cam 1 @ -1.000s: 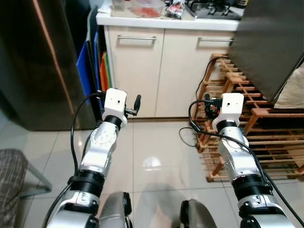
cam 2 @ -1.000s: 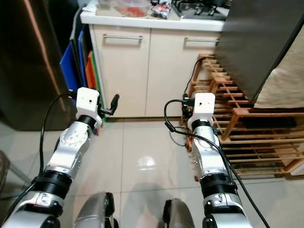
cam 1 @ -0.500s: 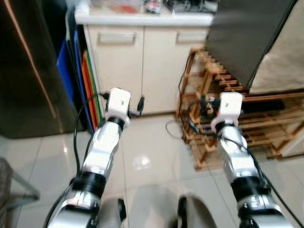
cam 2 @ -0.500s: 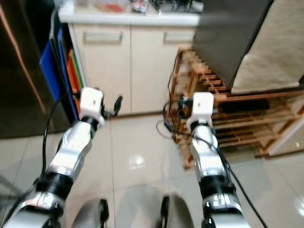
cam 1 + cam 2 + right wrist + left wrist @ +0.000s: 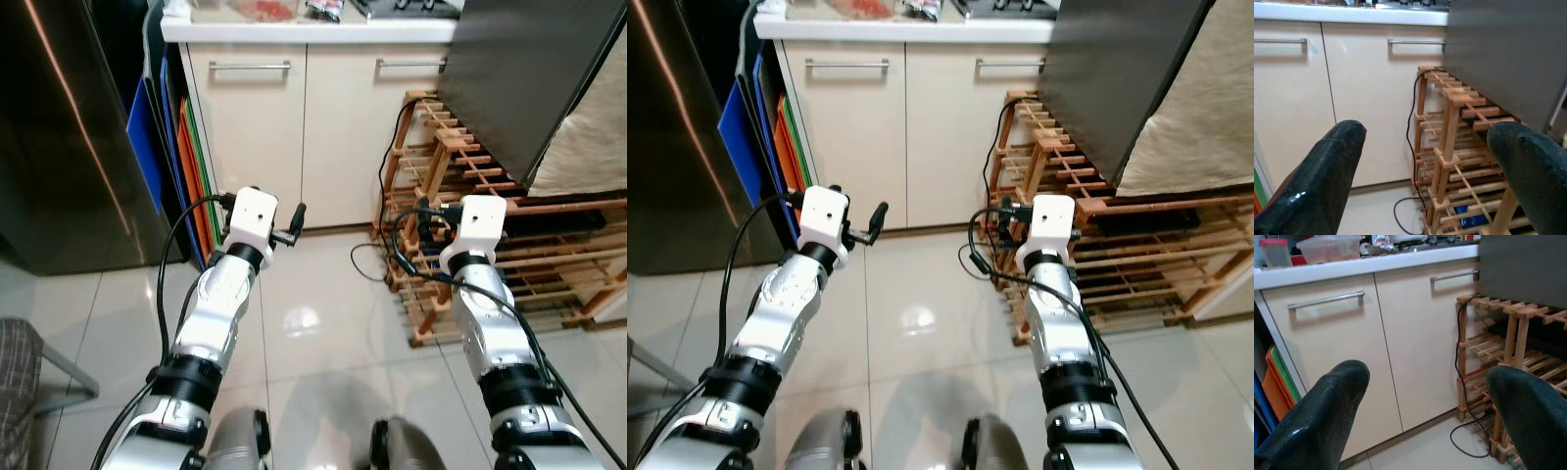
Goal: Restocking fridge
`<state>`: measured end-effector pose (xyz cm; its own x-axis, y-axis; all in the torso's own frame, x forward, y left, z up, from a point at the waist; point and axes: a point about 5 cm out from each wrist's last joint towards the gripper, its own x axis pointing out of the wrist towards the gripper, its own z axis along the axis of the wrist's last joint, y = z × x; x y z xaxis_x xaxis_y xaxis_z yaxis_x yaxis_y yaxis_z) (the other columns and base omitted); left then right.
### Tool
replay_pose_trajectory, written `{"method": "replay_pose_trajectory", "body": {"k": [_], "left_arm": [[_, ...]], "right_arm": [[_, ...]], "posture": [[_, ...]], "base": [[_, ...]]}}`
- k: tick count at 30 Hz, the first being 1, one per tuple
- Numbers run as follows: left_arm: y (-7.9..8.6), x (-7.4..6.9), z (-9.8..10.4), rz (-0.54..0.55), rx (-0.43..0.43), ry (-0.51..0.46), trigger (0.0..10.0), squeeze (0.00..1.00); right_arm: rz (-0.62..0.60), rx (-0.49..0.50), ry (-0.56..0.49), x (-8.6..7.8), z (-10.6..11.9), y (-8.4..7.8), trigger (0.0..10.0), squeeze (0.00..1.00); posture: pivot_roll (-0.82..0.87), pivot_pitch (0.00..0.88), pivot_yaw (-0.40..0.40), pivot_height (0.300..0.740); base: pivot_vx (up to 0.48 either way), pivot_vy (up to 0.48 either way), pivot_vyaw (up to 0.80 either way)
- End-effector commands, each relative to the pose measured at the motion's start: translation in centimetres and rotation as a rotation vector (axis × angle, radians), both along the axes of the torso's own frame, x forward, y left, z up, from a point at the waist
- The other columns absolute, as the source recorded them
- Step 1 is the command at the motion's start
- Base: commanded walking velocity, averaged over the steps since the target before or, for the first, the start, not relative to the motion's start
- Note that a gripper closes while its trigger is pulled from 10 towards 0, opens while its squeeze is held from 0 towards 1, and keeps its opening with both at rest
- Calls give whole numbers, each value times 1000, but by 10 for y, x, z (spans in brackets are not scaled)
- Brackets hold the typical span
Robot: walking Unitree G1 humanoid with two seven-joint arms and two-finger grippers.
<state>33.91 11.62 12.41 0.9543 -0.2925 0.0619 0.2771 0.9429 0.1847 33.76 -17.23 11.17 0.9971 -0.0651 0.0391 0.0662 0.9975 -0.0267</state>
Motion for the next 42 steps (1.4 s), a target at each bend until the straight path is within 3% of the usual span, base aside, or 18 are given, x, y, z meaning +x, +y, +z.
{"method": "replay_pose_trajectory", "body": {"k": [1, 23, 42], "left_arm": [[-3, 1, 7, -22, 1, -29, 10000, 0], [-7, 2, 11, -40, 34, -47, 10000, 0], [-18, -2, 18, -194, 49, -93, 10000, 0]], "right_arm": [[0, 8, -30, 1, 7, -1, 10000, 0], [14, -19, -43, 2, 8, 1, 10000, 0], [45, 4, -47, 2, 6, 5, 10000, 0]], "posture": [[-23, 0, -15, 727], [-21, 0, -24, 740], [-19, 0, -24, 740]], "base": [[0, 0, 0], [0, 0, -35], [25, 452, -712]]}}
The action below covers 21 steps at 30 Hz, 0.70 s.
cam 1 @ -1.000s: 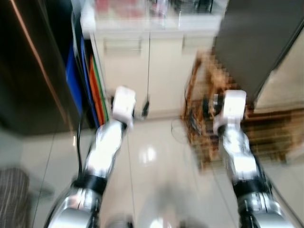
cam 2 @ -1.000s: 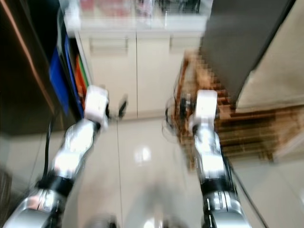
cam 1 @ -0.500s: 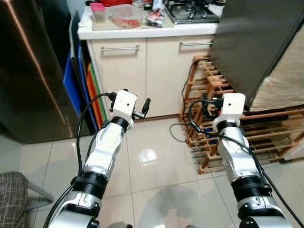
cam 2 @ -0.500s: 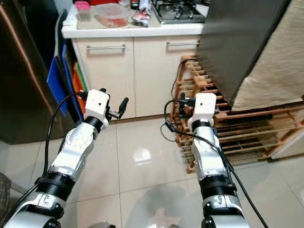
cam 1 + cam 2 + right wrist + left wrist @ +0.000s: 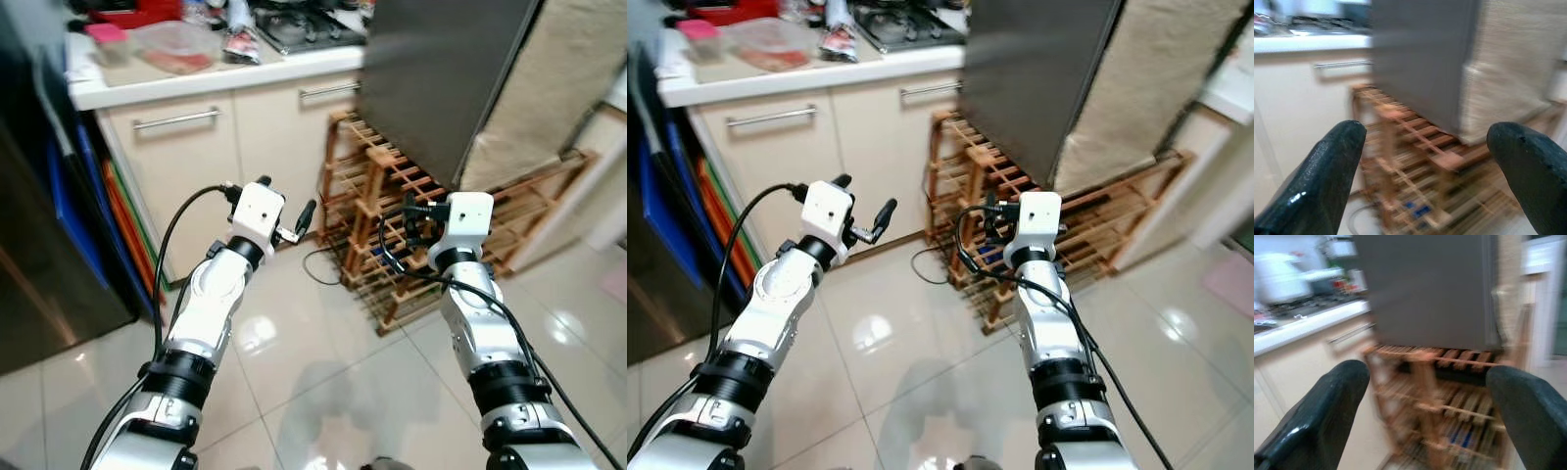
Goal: Restocking fridge
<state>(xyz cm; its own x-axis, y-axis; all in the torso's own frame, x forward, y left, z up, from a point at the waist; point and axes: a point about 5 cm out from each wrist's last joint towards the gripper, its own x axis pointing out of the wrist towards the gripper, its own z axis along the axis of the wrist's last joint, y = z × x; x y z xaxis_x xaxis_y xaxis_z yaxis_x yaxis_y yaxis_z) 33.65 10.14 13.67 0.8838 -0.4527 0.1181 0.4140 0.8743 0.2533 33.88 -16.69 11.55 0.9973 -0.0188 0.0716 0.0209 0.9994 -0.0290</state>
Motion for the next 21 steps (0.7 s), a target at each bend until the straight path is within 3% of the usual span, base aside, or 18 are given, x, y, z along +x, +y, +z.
{"method": "replay_pose_trajectory", "body": {"k": [1, 9, 13, 16, 21], "left_arm": [[-4, 1, 5, -19, 19, -16, 10000, 0], [-5, 3, 2, -11, 29, 9, 10000, 0], [-6, 7, 4, 17, -14, 30, 10000, 0], [4, 12, 2, 71, -57, 74, 10000, 0], [13, 16, 6, 99, -119, 96, 10000, 0]], "right_arm": [[-3, 8, -12, 0, 2, 0, 10000, 0], [-21, 6, -4, -1, -1, -5, 10000, 0], [-54, -12, -14, 2, 5, -19, 10000, 0], [-84, -19, -40, 5, 13, -27, 10000, 0], [-154, -38, -68, 14, 32, -51, 10000, 0]], "posture": [[-19, 0, -23, 740], [-28, 0, -21, 740], [-55, 0, -13, 740], [-60, 0, 9, 740], [-77, 0, 49, 740]], "base": [[0, 0, -638], [0, 0, -628], [0, 0, -627], [0, 0, -631], [0, 0, 0]]}}
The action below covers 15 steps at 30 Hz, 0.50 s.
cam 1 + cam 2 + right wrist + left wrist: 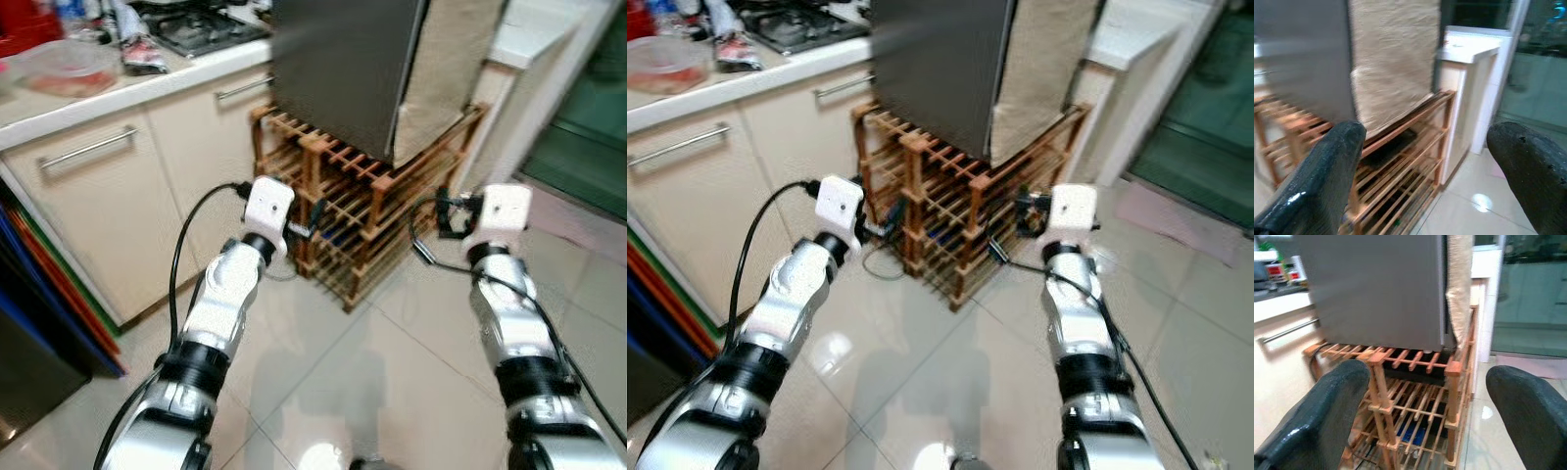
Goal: Restocking fridge
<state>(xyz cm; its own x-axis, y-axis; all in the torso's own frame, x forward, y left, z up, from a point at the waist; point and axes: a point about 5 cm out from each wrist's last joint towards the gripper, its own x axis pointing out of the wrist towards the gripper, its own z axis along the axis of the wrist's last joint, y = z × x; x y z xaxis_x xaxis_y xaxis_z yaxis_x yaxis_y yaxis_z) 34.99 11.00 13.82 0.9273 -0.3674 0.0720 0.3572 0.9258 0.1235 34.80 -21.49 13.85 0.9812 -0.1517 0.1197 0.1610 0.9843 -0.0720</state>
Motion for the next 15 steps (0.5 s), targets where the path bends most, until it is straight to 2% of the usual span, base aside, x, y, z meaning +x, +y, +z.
{"method": "replay_pose_trajectory", "body": {"k": [1, 4, 7, 8, 9, 10, 11, 15], "left_arm": [[5, 2, 6, 7, -18, -8, 10000, 0], [3, 2, 4, -10, -14, -2, 10000, 0], [-1, 2, 3, -33, -7, 2, 10000, 0], [-5, 1, 7, -56, -26, -15, 10000, 0], [-5, 1, 7, -56, -26, -15, 10000, 0], [-8, 1, 12, -75, -47, -36, 10000, 0], [-8, 1, 12, -75, -47, -36, 10000, 0], [-15, -7, 22, -145, -86, -109, 10000, 0]], "right_arm": [[-44, 13, -38, 6, 16, -12, 10000, 0], [-71, 19, -44, 7, 21, -21, 10000, 0], [-73, 11, -32, 6, 19, -23, 10000, 0], [-47, 1, -3, 5, 11, -16, 10000, 0], [-47, 1, -3, 5, 11, -16, 10000, 0], [-19, 2, 22, 3, 3, -7, 10000, 0], [-19, 2, 22, 3, 3, -7, 10000, 0], [78, -13, 63, -1, -13, 23, 10000, 0]], "posture": [[-85, 0, 62, 740], [-85, 0, 41, 740], [-79, 0, 29, 740], [-69, 0, 13, 740], [-69, 0, 13, 740], [-65, 0, 4, 740], [-65, 0, 4, 740], [-55, 0, -17, 740]], "base": [[0, 0, 0], [0, 0, 0], [0, 0, 0], [0, 0, 0], [0, 0, 0], [315, 0, 0], [315, 0, 0], [458, 0, 0]]}}
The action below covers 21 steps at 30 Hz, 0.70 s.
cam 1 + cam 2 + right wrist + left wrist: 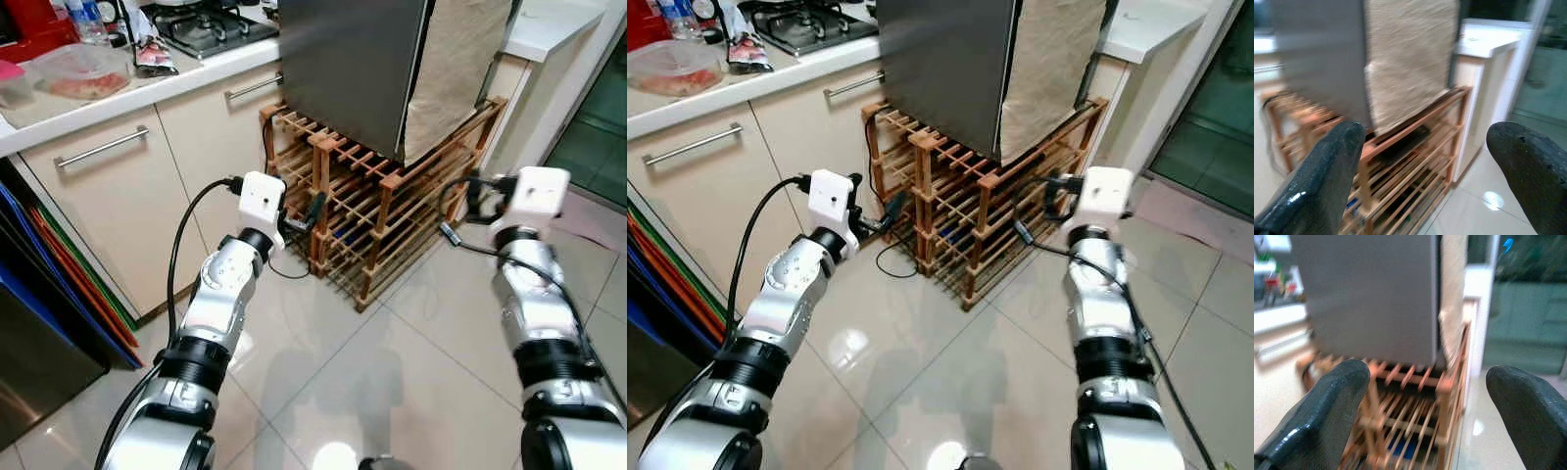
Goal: Restocking fridge
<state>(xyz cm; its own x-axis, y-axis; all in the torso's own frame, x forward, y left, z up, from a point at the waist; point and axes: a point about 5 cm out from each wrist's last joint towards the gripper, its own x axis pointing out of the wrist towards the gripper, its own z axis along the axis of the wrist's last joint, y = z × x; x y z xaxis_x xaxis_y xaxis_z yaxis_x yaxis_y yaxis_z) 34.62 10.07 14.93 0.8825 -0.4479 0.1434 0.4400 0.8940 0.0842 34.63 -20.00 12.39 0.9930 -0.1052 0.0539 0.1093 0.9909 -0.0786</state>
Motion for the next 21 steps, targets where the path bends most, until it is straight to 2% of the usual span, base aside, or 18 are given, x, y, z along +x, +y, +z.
{"method": "replay_pose_trajectory", "body": {"k": [1, 7, 13, 17, 21], "left_arm": [[-8, -5, 13, -65, -36, -68, 10000, 0], [-15, -13, 16, -103, -70, -79, 10000, 0], [-22, -17, 14, -146, -57, -85, 10000, 0], [-34, -26, 12, -253, -39, -89, 10000, 0], [-35, -28, 12, -270, -33, -84, 10000, 0]], "right_arm": [[41, -12, -1, 0, 0, 12, 10000, 0], [72, -13, 5, 1, -2, 21, 10000, 0], [72, -16, 7, 2, -2, 21, 10000, 0], [72, -20, 0, 2, -1, 20, 10000, 0], [74, 6, 15, 2, -3, 21, 10000, 0]], "posture": [[-52, 0, -21, 740], [-45, 0, -32, 740], [-47, 0, -32, 740], [-51, 0, -28, 740], [-49, 0, -27, 732]], "base": [[461, 0, 0], [466, 0, 0], [477, 0, 0], [455, 0, 0], [447, 0, -234]]}}
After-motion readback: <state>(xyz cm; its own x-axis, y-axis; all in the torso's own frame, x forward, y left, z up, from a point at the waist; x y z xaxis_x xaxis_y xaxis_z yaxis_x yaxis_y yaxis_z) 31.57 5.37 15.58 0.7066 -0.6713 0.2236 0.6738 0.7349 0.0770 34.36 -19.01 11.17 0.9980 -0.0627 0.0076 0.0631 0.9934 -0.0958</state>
